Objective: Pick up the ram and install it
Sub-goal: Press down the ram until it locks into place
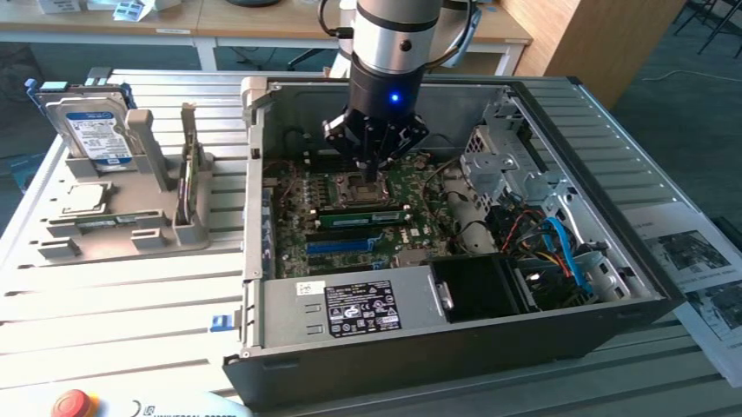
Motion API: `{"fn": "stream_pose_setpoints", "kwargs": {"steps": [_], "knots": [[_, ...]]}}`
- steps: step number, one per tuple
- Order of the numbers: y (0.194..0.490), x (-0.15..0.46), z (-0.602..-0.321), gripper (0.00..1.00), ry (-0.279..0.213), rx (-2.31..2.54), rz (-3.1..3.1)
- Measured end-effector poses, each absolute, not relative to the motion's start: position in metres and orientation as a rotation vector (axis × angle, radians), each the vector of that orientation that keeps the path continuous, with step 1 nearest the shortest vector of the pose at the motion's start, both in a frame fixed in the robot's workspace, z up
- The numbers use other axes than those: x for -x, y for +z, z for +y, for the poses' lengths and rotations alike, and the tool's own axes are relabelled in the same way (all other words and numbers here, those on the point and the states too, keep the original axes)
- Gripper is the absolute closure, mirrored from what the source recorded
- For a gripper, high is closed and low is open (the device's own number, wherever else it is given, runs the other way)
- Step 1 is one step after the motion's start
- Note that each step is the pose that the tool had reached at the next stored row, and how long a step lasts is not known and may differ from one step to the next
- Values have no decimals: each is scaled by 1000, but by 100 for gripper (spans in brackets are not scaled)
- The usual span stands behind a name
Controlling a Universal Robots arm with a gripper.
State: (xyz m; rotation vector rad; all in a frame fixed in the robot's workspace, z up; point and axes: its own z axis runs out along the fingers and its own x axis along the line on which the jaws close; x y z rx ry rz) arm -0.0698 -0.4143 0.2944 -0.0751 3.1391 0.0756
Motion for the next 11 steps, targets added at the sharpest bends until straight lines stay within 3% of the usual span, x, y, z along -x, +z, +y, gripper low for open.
{"fn": "stream_pose_setpoints", "kwargs": {"steps": [11], "knots": [[294, 70, -413, 90, 76, 75, 3140]]}}
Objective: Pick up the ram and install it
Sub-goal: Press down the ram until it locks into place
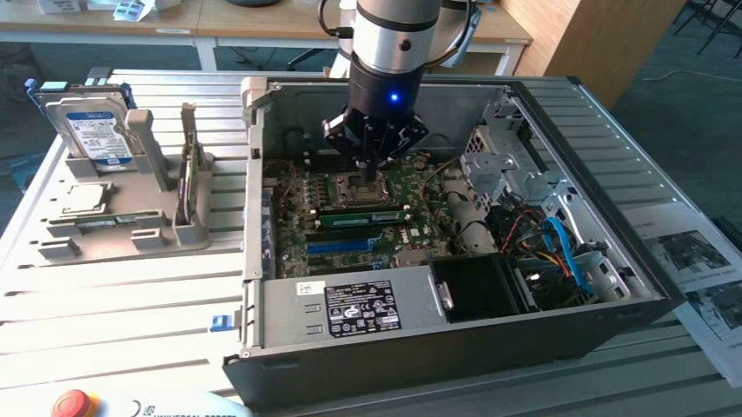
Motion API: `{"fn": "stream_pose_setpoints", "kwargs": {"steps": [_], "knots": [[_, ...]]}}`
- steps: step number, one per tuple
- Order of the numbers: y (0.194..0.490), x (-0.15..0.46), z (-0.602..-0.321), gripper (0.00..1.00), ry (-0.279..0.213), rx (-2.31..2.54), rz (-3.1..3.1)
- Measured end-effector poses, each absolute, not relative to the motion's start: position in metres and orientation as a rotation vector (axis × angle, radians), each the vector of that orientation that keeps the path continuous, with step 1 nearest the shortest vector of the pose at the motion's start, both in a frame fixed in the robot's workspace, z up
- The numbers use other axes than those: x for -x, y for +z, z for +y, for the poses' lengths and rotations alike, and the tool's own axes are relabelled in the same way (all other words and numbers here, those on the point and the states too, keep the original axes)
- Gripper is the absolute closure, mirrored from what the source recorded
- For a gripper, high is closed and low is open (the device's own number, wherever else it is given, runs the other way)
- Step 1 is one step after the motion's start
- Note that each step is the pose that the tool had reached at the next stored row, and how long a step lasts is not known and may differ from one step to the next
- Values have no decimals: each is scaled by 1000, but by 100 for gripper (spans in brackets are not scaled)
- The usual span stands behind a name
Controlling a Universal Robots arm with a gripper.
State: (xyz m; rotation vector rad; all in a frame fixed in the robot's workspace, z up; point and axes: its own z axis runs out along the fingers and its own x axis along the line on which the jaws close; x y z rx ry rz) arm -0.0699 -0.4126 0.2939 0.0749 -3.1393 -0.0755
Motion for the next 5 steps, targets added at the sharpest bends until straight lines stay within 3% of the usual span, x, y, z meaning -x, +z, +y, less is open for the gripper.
{"fn": "stream_pose_setpoints", "kwargs": {"steps": [5], "knots": [[294, 70, -413, 90, -75, -75, -3139]]}}
